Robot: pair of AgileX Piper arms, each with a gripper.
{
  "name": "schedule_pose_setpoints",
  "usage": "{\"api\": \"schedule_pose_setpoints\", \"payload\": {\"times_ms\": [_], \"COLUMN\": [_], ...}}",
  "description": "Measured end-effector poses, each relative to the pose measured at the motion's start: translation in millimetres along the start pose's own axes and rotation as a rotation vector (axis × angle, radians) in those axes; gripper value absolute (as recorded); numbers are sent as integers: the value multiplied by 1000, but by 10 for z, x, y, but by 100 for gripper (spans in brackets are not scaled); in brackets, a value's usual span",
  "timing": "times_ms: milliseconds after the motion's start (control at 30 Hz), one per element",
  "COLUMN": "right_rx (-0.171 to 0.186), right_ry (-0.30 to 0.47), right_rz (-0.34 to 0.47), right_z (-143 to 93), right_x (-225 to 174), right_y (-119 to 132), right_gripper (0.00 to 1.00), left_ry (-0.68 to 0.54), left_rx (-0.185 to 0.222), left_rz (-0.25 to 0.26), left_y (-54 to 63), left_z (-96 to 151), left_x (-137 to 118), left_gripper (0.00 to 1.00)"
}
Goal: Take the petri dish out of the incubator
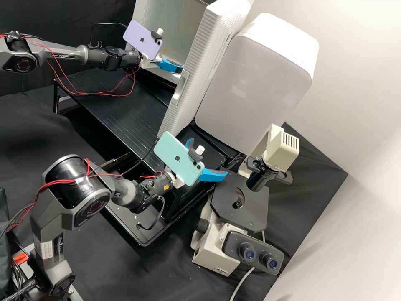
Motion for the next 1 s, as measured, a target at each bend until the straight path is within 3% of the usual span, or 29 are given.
{"api": "schedule_pose_setpoints", "payload": {"times_ms": [100,133,1000], "right_rx": [0,0,0], "right_ry": [0,0,0], "right_rz": [0,0,0], "right_z": [0,0,0], "right_x": [0,0,0], "right_y": [0,0,0], "right_gripper": [100,100,100], "left_ry": [0,0,-2], "left_rx": [0,0,9], "left_rz": [0,1,4], "left_y": [0,2,-3], "left_z": [0,1,6], "left_x": [0,0,29], "left_gripper": [100,0,0]}}
